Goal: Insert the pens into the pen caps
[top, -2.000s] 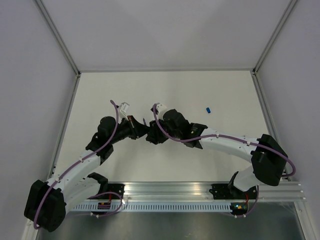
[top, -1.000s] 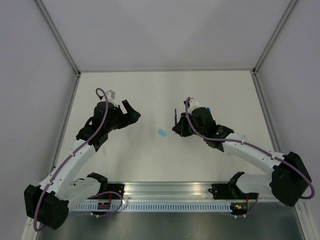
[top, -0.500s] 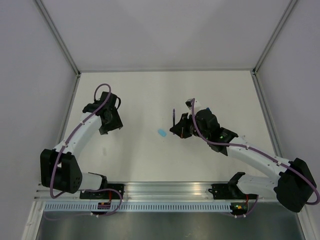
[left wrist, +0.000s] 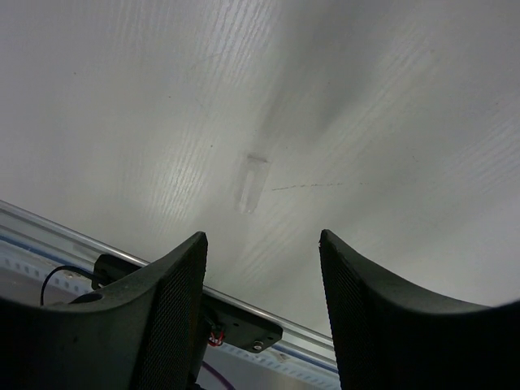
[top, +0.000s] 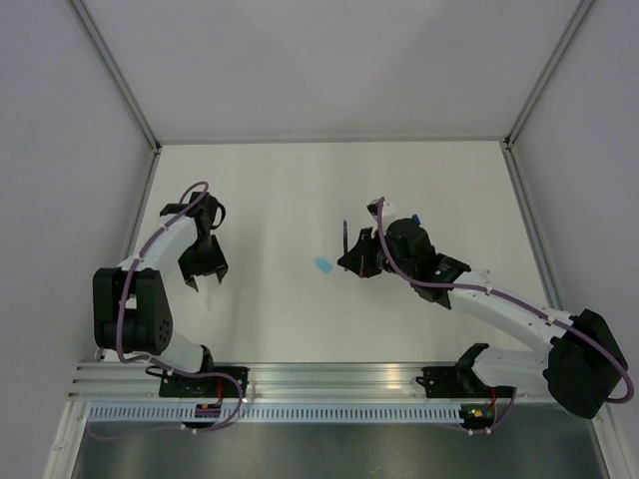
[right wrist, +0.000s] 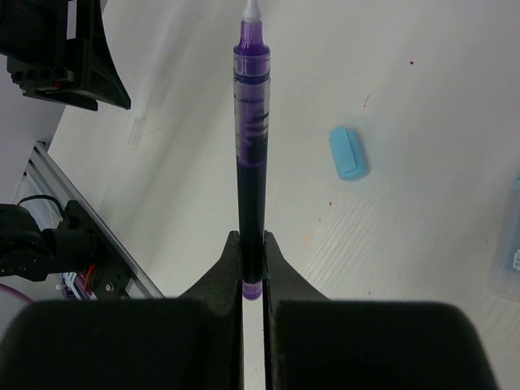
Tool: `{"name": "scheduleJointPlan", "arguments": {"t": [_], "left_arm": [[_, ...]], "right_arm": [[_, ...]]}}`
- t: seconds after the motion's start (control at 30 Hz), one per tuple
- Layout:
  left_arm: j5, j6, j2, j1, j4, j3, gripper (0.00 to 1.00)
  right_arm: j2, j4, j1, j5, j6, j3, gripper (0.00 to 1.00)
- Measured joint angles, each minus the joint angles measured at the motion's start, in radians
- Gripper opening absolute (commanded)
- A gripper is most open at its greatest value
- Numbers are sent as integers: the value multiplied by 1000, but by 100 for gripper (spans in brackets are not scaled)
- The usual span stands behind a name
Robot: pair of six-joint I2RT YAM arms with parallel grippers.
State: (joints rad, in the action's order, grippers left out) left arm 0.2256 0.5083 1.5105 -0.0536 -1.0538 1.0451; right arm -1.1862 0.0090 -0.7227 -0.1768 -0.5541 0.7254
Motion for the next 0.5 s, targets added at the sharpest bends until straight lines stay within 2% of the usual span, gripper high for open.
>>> {"name": "scheduleJointPlan", "arguments": {"t": [0.5], "left_arm": [[-53, -6, 236, 8, 30, -31, 49]], "right_arm": [[-33, -2, 0, -2, 1, 0, 0]]}}
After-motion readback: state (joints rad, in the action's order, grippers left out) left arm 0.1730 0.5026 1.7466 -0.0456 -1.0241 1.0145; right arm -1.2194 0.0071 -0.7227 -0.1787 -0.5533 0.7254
